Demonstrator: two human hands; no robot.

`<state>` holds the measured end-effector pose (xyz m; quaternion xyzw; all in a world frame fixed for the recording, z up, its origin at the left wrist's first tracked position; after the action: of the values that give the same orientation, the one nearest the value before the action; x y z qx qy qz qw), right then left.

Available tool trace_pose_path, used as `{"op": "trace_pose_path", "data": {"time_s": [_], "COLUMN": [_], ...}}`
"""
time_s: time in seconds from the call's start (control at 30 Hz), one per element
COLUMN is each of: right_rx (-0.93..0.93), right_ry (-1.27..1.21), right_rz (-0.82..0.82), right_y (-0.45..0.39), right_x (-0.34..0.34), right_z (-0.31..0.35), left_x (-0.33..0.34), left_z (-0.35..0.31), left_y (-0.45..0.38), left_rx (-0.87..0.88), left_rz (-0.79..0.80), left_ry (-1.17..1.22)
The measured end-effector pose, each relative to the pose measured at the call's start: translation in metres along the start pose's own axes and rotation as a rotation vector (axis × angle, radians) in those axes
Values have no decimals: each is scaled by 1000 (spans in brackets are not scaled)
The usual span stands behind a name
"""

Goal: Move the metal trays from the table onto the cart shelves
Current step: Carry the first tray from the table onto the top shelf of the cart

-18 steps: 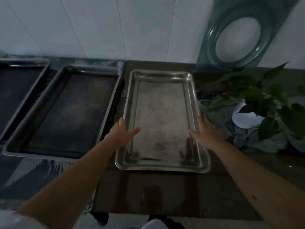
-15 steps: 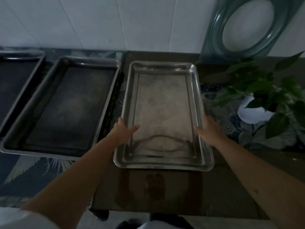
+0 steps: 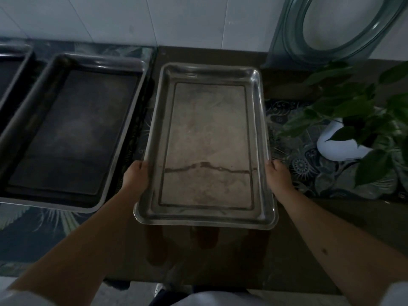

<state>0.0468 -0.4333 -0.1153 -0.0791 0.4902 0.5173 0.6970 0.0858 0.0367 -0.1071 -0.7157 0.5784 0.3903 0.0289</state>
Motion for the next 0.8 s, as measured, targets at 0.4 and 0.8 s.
{"op": "trace_pose_path", "data": {"time_s": [0.4,0.8], "right_rx": [-79,-390], "right_ry": [-130,-119], "right_rz": [-44,-3], "right_y": [36,83], "right_x": [-18,-15], "right_z": [25,131], "left_x": [-53,-148], "left_z": [22,49], "left_y": [52,120], "left_rx": [-3,-41], "left_rz": [-136,-328], "left_ry": [87,201]}}
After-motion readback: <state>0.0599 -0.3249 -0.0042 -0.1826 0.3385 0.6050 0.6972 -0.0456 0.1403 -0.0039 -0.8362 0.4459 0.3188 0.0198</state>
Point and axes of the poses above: each hand's wrist, its own y-axis away from the middle knuckle, its own x-axis out of the palm, z = x × y, the point moved 9 cm from there along -y, towards the middle knuckle, and after that the axes turned 8 degrees about y, right-handed, at the moved point
